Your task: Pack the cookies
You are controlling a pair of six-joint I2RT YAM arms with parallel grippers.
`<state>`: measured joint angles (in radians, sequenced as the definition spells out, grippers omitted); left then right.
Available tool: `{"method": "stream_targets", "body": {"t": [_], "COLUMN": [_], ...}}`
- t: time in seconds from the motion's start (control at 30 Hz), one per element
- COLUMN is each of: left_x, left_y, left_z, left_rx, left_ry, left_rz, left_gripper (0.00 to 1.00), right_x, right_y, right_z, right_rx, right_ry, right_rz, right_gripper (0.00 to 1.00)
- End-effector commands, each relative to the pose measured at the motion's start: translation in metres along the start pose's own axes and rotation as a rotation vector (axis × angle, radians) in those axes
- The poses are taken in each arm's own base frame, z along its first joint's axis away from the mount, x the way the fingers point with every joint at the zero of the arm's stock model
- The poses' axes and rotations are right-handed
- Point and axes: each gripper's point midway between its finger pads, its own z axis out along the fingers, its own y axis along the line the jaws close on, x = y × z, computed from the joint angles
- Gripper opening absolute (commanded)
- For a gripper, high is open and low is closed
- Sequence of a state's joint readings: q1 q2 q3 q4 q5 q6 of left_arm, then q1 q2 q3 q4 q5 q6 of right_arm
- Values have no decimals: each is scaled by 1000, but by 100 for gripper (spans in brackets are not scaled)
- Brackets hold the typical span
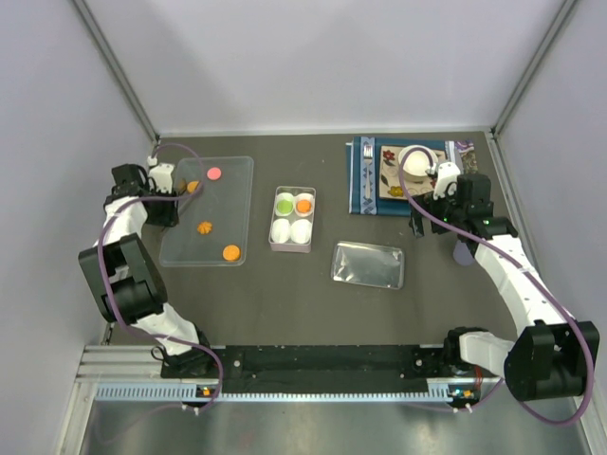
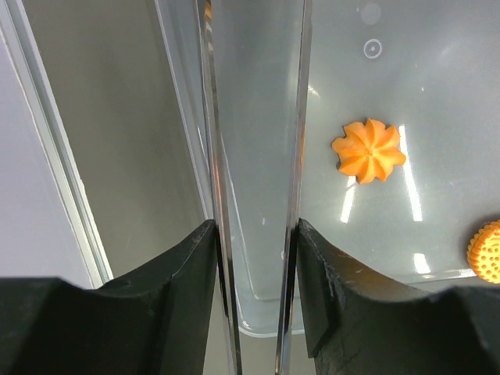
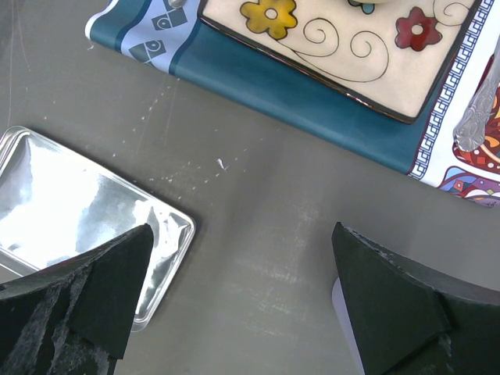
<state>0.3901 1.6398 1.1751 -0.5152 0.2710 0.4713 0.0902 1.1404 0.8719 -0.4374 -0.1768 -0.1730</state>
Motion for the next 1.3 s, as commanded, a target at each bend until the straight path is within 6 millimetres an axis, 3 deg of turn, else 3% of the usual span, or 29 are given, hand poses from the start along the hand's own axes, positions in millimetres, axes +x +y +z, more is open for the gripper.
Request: {"method": "stream_targets", "body": {"t": [0.0, 0.3, 0.57, 0.63, 0.77, 1.1, 1.27], "left_x": [-25, -22, -18, -20, -20, -24, -23], "left_y": [10, 3, -2, -3, -8, -30, -58], "left_z": [-2, 2, 0, -5, -16, -52, -76], "left_rx": [-24, 1, 19, 16, 23, 77, 168], "left_ry": [-61, -48, -41, -49, -63, -117, -148], "left_rz": [32, 39, 37, 43, 52, 78, 111], "left_gripper": [48, 45, 29, 24, 5, 0, 0], "right_x": [-27, -28, -28, -28, -29, -29, -29], "right_y": [-1, -1, -1, 0, 0, 1, 1], "right_z": [-5, -6, -7, -7, -7, -7, -7], "right_rx": [10, 13, 11, 10, 7, 3, 1], "right_ry": [-63, -68, -70, -71, -73, -73, -72], "right_rz": [-29, -30, -30, -30, -29, -28, -27], "right_gripper": [99, 99, 99, 99, 99, 99, 99]}}
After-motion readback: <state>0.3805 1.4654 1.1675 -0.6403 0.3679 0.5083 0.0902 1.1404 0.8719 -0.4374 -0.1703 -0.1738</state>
